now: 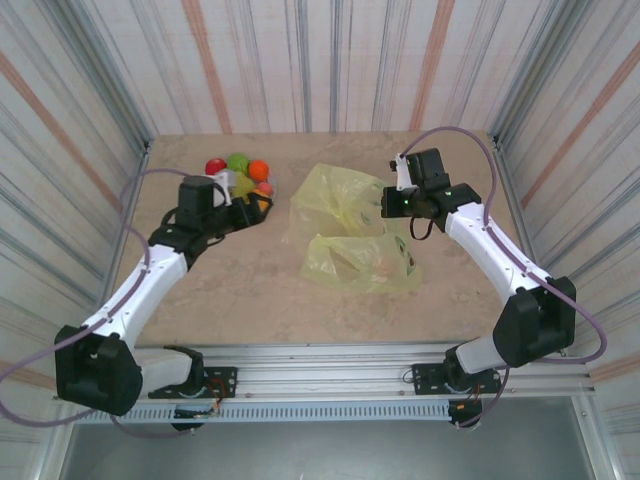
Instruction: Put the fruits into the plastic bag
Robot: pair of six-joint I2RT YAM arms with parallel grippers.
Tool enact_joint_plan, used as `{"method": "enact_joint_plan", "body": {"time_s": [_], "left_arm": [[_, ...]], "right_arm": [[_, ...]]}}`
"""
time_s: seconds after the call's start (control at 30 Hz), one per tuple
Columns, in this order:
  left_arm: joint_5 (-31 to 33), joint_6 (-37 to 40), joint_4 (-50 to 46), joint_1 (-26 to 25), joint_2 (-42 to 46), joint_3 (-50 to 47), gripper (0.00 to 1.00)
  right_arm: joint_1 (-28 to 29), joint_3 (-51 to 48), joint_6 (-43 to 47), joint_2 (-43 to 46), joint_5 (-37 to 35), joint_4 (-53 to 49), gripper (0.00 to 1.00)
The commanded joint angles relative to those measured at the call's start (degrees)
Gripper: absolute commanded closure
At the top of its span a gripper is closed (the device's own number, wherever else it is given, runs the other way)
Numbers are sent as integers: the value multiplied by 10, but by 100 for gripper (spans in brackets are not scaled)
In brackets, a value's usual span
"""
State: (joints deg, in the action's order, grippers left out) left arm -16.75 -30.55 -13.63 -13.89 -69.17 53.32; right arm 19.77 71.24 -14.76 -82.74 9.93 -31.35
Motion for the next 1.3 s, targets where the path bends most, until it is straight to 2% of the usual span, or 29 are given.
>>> {"method": "enact_joint_plan", "body": {"time_s": [0.0,0.2,0.47,0.6,0.83,1.07,1.27], "left_arm": [[78,42,-68,23,-30,28,5],[132,79,-110,24,-176,122,4],[103,78,-76,19,-327,210,3],[115,71,-83,18,-385,254,3],[126,64,-86,17,-444,295,6],[124,60,-78,16,-466,306,11],[116,59,-76,14,-478,316,21]], "right_arm": [[-3,-2,-7,-14,23,15,100],[-3,4,-6,-21,33,16,100],[-3,3,-4,-22,43,18,100],[-2,-1,-6,-24,50,21,100],[0,-1,-6,-24,50,21,100],[1,-3,-8,-26,49,22,100],[6,-4,-10,-31,49,23,100]]}}
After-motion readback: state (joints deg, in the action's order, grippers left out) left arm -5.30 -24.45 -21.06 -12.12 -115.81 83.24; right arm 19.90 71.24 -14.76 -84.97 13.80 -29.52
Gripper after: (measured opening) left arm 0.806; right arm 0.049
